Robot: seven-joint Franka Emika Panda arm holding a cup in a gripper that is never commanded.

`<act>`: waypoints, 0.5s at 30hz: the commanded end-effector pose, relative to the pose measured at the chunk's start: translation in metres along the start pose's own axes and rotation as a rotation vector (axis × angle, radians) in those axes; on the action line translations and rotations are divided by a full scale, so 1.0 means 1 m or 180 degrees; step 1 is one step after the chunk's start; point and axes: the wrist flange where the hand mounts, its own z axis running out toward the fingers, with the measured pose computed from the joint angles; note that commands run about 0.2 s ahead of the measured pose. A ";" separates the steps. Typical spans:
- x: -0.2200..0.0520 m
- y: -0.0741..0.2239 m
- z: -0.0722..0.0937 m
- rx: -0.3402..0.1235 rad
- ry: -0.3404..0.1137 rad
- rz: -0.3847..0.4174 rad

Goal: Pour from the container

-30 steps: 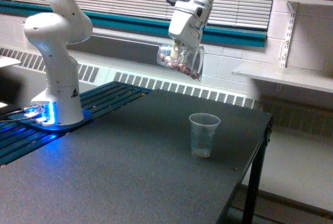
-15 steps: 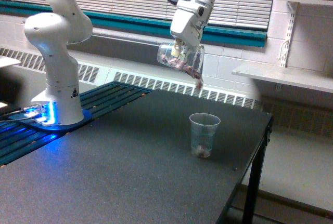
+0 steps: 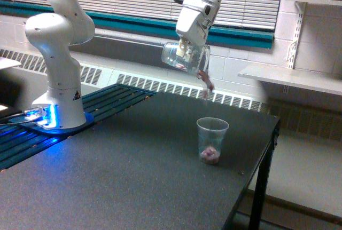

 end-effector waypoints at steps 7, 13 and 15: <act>0.001 -0.002 -0.008 -0.0041 0.0034 -0.0087; 0.000 -0.003 -0.008 -0.0064 0.0042 -0.0102; 0.000 -0.003 -0.008 -0.0073 0.0038 -0.0103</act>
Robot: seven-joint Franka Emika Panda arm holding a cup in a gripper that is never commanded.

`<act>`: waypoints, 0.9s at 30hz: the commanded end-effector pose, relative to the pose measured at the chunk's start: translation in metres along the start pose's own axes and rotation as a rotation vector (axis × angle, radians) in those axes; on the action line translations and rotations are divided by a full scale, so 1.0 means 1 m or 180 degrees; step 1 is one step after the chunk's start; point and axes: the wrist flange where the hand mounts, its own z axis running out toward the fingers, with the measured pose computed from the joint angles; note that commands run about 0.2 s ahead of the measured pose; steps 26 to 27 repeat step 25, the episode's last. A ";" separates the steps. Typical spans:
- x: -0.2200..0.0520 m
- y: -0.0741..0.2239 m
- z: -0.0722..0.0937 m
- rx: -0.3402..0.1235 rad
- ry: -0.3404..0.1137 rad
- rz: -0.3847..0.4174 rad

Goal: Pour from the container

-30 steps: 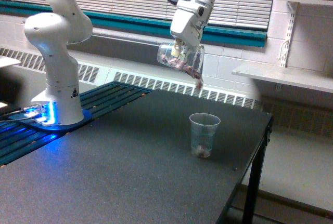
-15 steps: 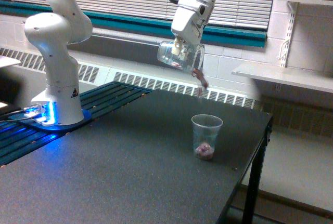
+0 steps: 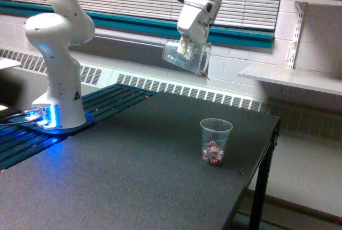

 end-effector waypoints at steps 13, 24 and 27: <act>0.001 -0.002 -0.007 -0.0059 0.0021 -0.0104; 0.001 0.004 -0.002 0.0072 -0.0039 -0.0060; 0.001 0.005 -0.002 0.0072 -0.0039 -0.0060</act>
